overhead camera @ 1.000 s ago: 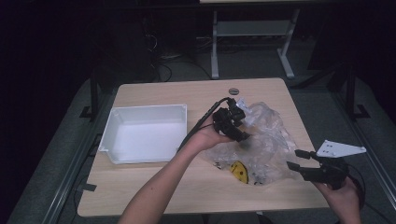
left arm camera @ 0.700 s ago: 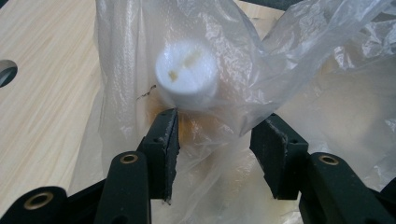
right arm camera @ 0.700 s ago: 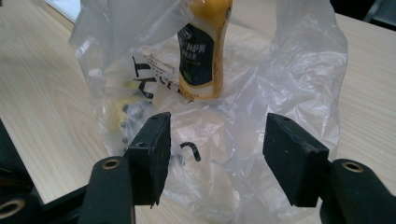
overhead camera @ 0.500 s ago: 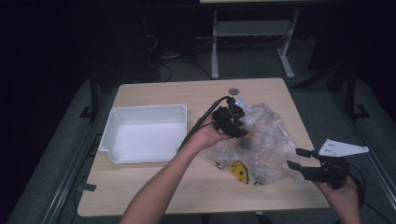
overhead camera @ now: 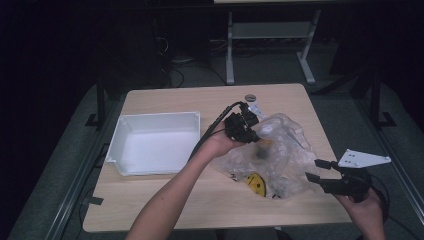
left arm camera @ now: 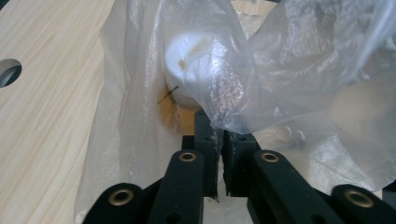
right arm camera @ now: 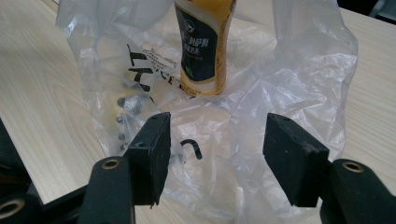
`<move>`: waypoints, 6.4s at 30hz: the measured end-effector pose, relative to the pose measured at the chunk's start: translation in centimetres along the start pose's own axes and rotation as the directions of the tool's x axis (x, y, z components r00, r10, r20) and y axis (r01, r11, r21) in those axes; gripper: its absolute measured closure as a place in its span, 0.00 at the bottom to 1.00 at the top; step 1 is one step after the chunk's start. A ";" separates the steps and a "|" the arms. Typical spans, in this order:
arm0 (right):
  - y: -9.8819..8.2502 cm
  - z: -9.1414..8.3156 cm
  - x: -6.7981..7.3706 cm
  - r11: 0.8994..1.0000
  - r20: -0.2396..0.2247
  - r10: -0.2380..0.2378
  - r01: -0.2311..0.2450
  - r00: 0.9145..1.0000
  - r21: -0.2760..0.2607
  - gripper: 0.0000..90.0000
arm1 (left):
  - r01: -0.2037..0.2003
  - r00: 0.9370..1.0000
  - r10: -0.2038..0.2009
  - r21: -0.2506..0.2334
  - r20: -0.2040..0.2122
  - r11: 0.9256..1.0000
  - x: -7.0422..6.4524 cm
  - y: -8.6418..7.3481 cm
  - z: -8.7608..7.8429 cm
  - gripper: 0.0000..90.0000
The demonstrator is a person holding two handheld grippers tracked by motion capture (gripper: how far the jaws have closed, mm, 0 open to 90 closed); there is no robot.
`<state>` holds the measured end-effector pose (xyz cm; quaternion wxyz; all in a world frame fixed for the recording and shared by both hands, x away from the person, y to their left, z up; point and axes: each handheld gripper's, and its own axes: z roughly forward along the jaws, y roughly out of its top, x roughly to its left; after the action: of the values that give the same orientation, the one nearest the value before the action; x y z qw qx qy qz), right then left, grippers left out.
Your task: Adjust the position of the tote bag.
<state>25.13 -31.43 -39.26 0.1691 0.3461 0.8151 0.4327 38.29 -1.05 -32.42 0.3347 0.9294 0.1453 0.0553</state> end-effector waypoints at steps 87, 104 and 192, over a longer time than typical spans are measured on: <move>9.7 8.3 -6.7 0.985 -0.065 -0.026 0.037 0.998 0.168 1.00 | 0.074 0.996 -0.073 0.021 -0.053 0.997 6.0 -6.2 -2.2 1.00; 8.4 9.3 -7.6 0.967 -0.060 0.039 -0.023 0.997 0.254 1.00 | 0.082 0.995 -0.077 0.067 -0.064 0.994 6.0 -7.0 -0.5 1.00; 4.7 5.2 -3.4 0.989 -0.052 0.090 -0.084 0.995 0.119 0.65 | 0.057 0.998 -0.055 -0.068 0.031 0.996 2.9 -2.8 -6.0 0.44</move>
<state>32.52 -28.93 -38.42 0.1060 0.3779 0.8277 0.4011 39.15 5.54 -29.60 0.3699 0.9137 0.1643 0.0372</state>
